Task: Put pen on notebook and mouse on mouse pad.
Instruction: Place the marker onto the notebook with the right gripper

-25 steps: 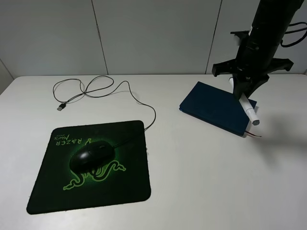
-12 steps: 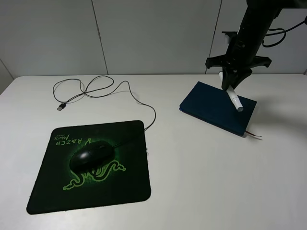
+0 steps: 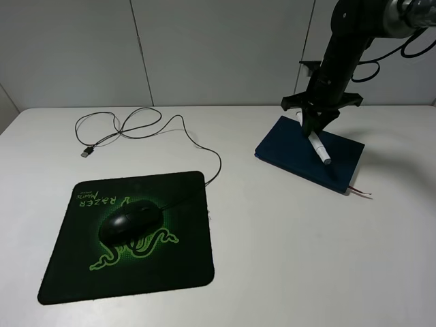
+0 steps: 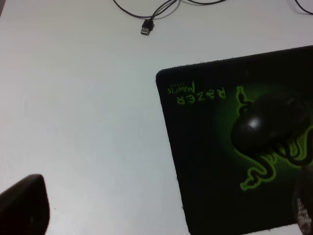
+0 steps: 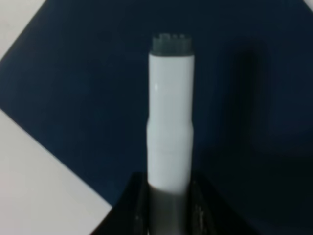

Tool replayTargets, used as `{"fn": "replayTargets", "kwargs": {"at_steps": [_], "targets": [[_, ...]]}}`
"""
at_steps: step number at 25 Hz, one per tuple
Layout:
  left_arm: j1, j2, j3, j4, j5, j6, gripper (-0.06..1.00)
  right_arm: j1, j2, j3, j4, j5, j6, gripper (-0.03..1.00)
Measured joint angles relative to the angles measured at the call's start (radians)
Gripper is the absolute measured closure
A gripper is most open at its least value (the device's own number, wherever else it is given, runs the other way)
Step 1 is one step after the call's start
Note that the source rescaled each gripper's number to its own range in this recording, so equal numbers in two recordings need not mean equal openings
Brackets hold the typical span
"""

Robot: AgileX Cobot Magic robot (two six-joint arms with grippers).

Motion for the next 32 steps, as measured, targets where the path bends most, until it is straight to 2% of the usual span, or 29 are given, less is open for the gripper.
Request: {"fn": "replayTargets", "kwargs": {"at_steps": [11, 25, 27, 30, 32], "targets": [[0.0, 0.0, 0.0, 0.0, 0.0, 0.0, -0.06, -0.028, 0.05, -0.004, 0.018, -0.03, -0.069, 0.97], [0.0, 0.0, 0.0, 0.0, 0.0, 0.0, -0.06, -0.046, 0.05, -0.004, 0.017, -0.037, -0.074, 0.95], [0.0, 0.0, 0.0, 0.0, 0.0, 0.0, -0.06, -0.046, 0.05, -0.004, 0.017, -0.037, -0.074, 0.85], [0.0, 0.0, 0.0, 0.0, 0.0, 0.0, -0.06, -0.046, 0.05, -0.004, 0.017, -0.037, -0.074, 0.5], [0.0, 0.0, 0.0, 0.0, 0.0, 0.0, -0.06, -0.046, 0.05, -0.004, 0.017, -0.037, -0.074, 0.22]]}}
